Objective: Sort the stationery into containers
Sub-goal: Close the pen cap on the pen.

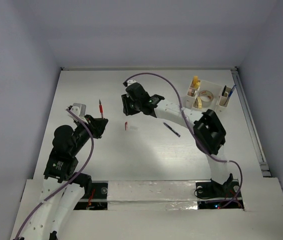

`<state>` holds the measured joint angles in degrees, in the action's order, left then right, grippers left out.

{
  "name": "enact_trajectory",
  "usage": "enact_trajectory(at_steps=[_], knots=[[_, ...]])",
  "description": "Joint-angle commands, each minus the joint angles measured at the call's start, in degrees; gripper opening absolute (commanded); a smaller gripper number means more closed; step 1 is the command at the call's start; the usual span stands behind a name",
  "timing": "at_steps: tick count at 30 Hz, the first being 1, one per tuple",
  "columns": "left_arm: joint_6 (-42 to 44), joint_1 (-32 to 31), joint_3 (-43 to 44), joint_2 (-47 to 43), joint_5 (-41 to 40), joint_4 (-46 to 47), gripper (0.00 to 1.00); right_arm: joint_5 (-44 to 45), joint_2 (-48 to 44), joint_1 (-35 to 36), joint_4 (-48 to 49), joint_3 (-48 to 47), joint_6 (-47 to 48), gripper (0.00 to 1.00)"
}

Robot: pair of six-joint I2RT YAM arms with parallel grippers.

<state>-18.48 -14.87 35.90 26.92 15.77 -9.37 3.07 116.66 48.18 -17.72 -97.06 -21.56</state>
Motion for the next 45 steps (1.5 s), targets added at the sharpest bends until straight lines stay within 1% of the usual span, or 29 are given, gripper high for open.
enact_trajectory(at_steps=[1, 3, 4, 8, 14, 24, 31, 35, 37, 39, 40, 45], knots=[[0.37, -0.77, 1.45, -0.90, -0.92, 1.28, 0.00, 2.82, 4.61, 0.24, -10.65, -8.82, 2.14, 0.40], [0.37, -0.77, 1.45, -1.08, -0.92, 1.37, 0.00, 2.73, 7.95, 0.24, -11.81, -11.21, 1.96, 0.45], [0.37, -1.38, 1.45, -1.16, -1.00, 1.37, 0.00, 3.08, 9.01, 0.77, -13.12, -13.57, 2.05, 0.46], [0.37, -1.91, 1.45, -1.52, -1.01, 1.28, 0.00, 3.78, 13.23, 2.00, -15.86, -17.98, 2.23, 0.53], [0.37, -1.91, 1.54, -1.87, -1.53, 1.10, 0.00, 5.98, 16.05, 3.75, -17.00, -18.96, 1.61, 0.53], [0.37, -1.91, 1.54, -2.04, -1.53, 1.02, 0.00, 7.21, 18.25, 4.29, -17.97, -18.43, 0.56, 0.49], [0.37, -1.91, 1.54, -2.13, -1.36, 1.10, 0.00, 9.15, 20.53, 4.29, -19.46, -20.80, 0.47, 0.47], [0.46, -2.44, 1.54, -2.13, -1.35, 1.02, 0.00, 8.71, 21.94, 4.81, -19.55, -21.59, 0.29, 0.41], [0.38, -2.44, 1.54, -2.13, -1.36, 1.10, 0.00, 8.71, 22.55, 4.81, -19.90, -22.38, 0.29, 0.36], [0.37, -2.44, 1.54, -2.13, -1.44, 1.02, 0.00, 8.88, 23.08, 4.81, -20.52, -22.65, 0.20, 0.34], [0.37, -2.44, 1.54, -2.13, -1.36, 1.02, 0.00, 9.06, 23.17, 4.81, -20.60, -22.65, 0.20, 0.31], [0.37, -2.44, 1.54, -2.31, -1.44, 1.19, 0.00, 9.58, 23.09, 4.81, -20.87, -22.56, 0.12, 0.29]])
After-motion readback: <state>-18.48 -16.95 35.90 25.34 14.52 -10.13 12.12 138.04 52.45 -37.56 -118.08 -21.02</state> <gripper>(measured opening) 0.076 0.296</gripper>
